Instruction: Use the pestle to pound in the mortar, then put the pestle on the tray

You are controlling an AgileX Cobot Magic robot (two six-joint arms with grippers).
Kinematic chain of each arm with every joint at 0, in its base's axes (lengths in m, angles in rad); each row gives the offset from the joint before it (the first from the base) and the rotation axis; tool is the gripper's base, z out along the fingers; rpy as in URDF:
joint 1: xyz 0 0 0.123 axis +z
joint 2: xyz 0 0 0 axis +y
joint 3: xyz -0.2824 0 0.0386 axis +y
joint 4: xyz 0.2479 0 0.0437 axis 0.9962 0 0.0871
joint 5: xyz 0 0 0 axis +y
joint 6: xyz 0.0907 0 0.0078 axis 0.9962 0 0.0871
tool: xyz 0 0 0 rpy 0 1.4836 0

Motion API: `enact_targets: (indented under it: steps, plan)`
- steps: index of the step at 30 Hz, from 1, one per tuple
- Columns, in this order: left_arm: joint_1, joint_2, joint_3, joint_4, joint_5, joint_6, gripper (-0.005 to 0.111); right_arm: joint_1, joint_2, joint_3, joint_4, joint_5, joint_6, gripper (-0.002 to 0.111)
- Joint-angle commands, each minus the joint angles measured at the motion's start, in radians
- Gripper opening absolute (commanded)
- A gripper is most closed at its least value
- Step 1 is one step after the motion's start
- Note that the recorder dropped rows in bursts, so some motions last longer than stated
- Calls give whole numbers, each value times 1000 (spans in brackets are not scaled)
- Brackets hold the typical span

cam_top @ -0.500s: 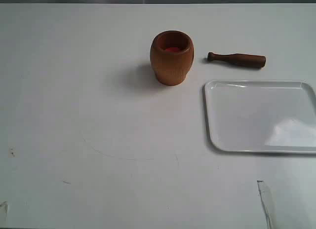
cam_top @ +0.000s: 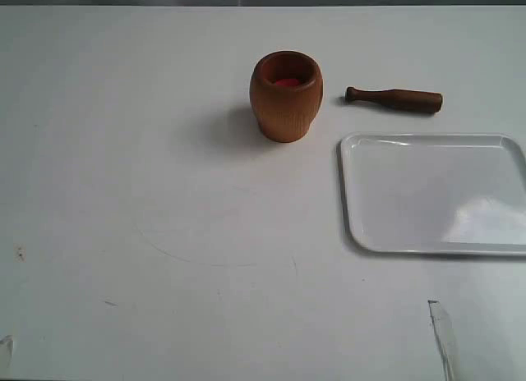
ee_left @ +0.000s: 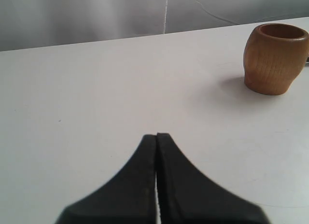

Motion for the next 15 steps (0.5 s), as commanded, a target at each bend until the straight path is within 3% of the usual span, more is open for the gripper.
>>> enact_targets:
  steps: [1, 15]
  plan:
    - [-8, -1, 1, -7, -3, -8, 0, -8, -4, 3, 15, -29, 7, 0]
    - [-8, -1, 1, -7, -3, -8, 0, -6, -4, -19, 437, -243, 57, 0]
